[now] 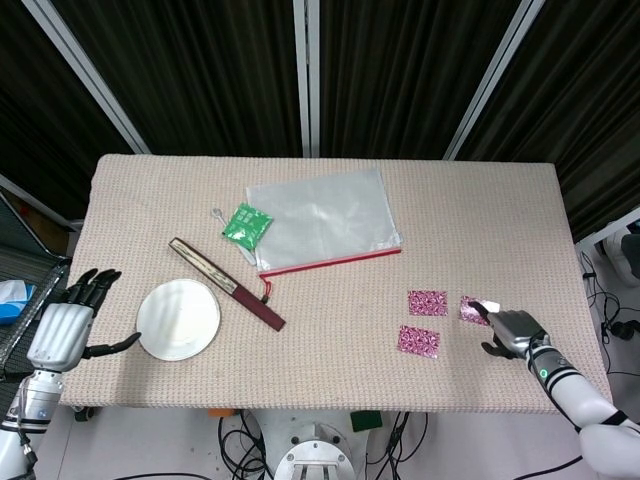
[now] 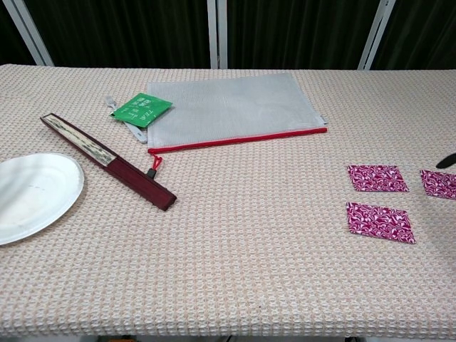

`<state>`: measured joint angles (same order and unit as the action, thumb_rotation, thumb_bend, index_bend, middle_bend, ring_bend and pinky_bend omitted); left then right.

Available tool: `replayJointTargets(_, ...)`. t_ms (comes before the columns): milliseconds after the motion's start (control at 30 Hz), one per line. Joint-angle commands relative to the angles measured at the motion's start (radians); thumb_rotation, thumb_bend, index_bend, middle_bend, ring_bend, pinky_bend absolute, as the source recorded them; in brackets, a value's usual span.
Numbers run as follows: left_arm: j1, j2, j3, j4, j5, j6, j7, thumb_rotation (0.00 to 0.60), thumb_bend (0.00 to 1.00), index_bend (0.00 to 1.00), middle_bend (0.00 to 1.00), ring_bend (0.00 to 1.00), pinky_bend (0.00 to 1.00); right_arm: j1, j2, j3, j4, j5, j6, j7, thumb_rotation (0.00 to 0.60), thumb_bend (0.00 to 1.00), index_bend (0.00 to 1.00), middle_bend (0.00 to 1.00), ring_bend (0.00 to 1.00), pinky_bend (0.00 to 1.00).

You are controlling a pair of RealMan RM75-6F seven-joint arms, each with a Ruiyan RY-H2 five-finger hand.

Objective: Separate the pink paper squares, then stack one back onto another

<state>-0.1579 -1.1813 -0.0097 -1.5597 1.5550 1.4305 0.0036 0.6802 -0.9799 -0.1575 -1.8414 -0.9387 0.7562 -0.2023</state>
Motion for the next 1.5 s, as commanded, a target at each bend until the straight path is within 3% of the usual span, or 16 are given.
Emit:
replayJointTargets(33,-0.001,0.001,0.000,0.001,-0.002,-0.003,-0.004,0.161,0.07,0.09,0.11,0.06,0.23,-0.112,-0.061,0.074,-0.007,-0.178,0.311,-0.035,0.600,0.92,0.12,1.00,0.93,0.89)
replayJointTargets(133,-0.003,0.000,0.001,0.004,-0.001,-0.006,-0.008,0.163,0.07,0.09,0.11,0.06,0.23,-0.136,-0.150,0.101,0.035,-0.183,0.417,-0.161,0.600,0.58,0.23,1.00,0.95,0.89)
replayJointTargets(267,-0.005,-0.001,0.005,0.008,0.002,-0.011,-0.020,0.163,0.07,0.09,0.11,0.06,0.23,-0.092,-0.211,0.141,0.050,-0.045,0.357,-0.294,0.600,0.27,0.25,1.00,0.98,0.90)
replayJointTargets(400,-0.003,-0.007,0.005,0.016,0.001,-0.009,-0.028,0.163,0.07,0.09,0.11,0.06,0.23,-0.044,-0.266,0.167,0.061,0.063,0.329,-0.412,0.600,0.12,0.22,1.00,0.99,0.90)
replayJointTargets(533,0.002,-0.012,0.007,0.032,-0.006,-0.008,-0.045,0.164,0.07,0.09,0.11,0.06,0.23,-0.037,-0.329,0.169,0.089,0.084,0.384,-0.501,0.600,0.02,0.21,1.00,0.99,0.90)
replayJointTargets(733,0.005,-0.013,0.007,0.050,-0.014,-0.009,-0.061,0.164,0.07,0.09,0.11,0.06,0.23,-0.058,-0.394,0.167,0.139,0.058,0.436,-0.520,0.600,0.03,0.25,1.00,0.99,0.90)
replayJointTargets(900,0.005,-0.016,0.008,0.060,-0.013,-0.011,-0.069,0.164,0.07,0.09,0.11,0.06,0.23,-0.059,-0.419,0.172,0.162,0.075,0.409,-0.523,0.600,0.18,0.32,1.00,0.99,0.90)
replayJointTargets(1133,0.003,-0.015,0.008,0.063,-0.013,-0.014,-0.070,0.164,0.07,0.09,0.11,0.06,0.23,-0.042,-0.434,0.185,0.167,0.133,0.363,-0.548,0.600,0.22,0.33,1.00,0.99,0.90)
replayJointTargets(1433,0.003,-0.012,0.007,0.063,-0.018,-0.016,-0.070,0.163,0.07,0.09,0.11,0.06,0.23,-0.018,-0.446,0.203,0.180,0.185,0.298,-0.535,0.596,0.45,0.34,1.00,0.99,0.90)
replayJointTargets(1500,0.004,-0.012,0.007,0.063,-0.019,-0.016,-0.073,0.163,0.07,0.09,0.11,0.06,0.23,-0.012,-0.449,0.202,0.184,0.195,0.292,-0.540,0.592,0.46,0.34,1.00,0.99,0.90)
